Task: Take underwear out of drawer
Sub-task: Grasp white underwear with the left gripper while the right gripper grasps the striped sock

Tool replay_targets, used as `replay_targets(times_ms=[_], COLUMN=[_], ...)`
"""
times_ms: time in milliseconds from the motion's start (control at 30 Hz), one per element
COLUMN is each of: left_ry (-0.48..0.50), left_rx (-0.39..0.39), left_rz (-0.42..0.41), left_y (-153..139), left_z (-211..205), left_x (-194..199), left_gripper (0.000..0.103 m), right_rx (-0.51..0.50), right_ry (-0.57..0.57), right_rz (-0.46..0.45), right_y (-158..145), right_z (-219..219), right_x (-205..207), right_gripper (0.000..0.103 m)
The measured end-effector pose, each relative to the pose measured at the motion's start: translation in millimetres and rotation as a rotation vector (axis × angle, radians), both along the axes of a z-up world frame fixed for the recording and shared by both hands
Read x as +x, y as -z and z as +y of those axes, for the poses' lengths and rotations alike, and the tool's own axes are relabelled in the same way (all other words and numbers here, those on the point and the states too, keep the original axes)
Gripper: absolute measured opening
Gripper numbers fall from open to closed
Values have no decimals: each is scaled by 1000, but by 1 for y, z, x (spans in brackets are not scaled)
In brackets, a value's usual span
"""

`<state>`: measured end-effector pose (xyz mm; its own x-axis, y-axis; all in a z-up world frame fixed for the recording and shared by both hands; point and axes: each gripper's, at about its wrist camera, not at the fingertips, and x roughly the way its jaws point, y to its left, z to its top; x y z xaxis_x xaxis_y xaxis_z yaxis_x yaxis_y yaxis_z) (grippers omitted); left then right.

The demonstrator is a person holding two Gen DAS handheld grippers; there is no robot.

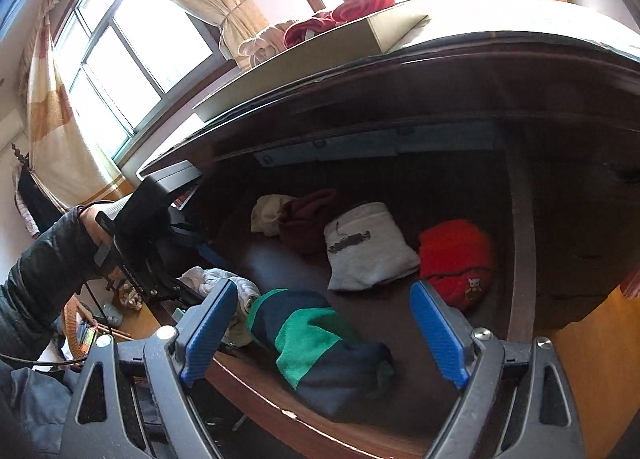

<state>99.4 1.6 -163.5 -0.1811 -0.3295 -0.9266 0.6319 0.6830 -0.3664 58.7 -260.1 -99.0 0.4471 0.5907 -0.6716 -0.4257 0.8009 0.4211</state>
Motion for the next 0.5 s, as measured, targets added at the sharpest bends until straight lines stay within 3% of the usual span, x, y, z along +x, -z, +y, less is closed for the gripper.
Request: replay_targets(times_ms=[200,267,367,500], left_ry=[-1,-4,0,-24], left_rx=[-2,-24,-58,-93], left_rz=[3,19,6,-49], left_y=[1,1,-3,-13], left_z=[-2,1,5,13], left_x=[-3,0,1,0], left_gripper=[75,61,49,42], right_rx=[-25,-46,-84,-143], right_ry=[-21,-35,-74,-137], right_rz=[0,-5,-3,31], right_y=[-1,-2,-5,-4], right_z=[6,10,13,18], right_x=[3,7,13,21], right_gripper=[90,90,90,89])
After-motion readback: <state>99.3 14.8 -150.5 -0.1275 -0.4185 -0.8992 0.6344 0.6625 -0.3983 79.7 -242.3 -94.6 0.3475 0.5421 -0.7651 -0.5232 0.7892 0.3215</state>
